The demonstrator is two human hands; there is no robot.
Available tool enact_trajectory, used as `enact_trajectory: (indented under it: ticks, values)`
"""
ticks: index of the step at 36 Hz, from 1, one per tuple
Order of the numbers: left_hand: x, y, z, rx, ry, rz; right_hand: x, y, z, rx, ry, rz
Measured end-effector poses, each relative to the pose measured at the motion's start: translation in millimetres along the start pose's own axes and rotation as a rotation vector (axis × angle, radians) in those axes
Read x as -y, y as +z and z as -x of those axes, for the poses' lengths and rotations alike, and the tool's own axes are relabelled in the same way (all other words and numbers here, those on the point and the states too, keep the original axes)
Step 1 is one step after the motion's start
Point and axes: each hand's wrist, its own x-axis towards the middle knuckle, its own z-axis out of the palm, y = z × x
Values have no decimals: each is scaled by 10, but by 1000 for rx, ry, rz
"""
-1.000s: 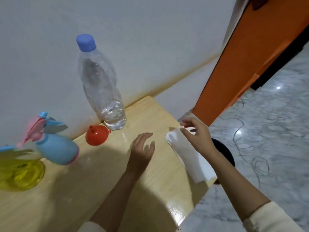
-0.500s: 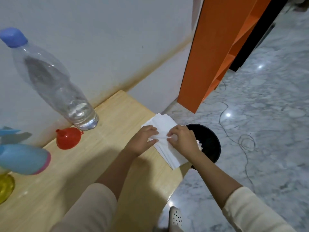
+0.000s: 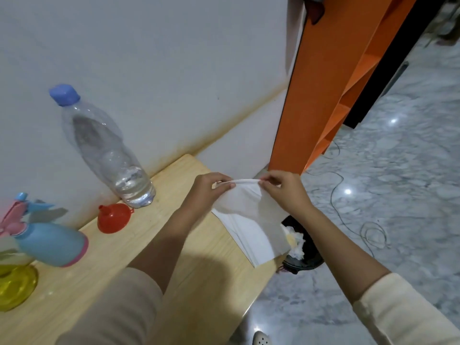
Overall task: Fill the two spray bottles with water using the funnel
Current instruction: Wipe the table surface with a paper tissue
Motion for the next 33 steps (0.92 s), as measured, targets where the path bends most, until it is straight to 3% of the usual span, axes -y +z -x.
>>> enact_trajectory:
  ticks: [5,10,19,26,30,33]
  values:
    - [-372,-262,1,-175,97,25,409,-239,-136,-60,-136,-67]
    - [-432,-523,361,-286,133,-27,691,-160,-59,13,-271,-147]
    - [277,-504,1535,-151,-304,-127,359,877,491,417,-250,-2]
    - [805,-207,2223,-103,-421,-128,134,1251,993,670,-180,148]
    - [931,-202,2275,-91,-406,-169,171,1385,1116,624,-152,248]
    - [947,-210,2277,-120,-300,-212,172,1519,1231,350,-243,416]
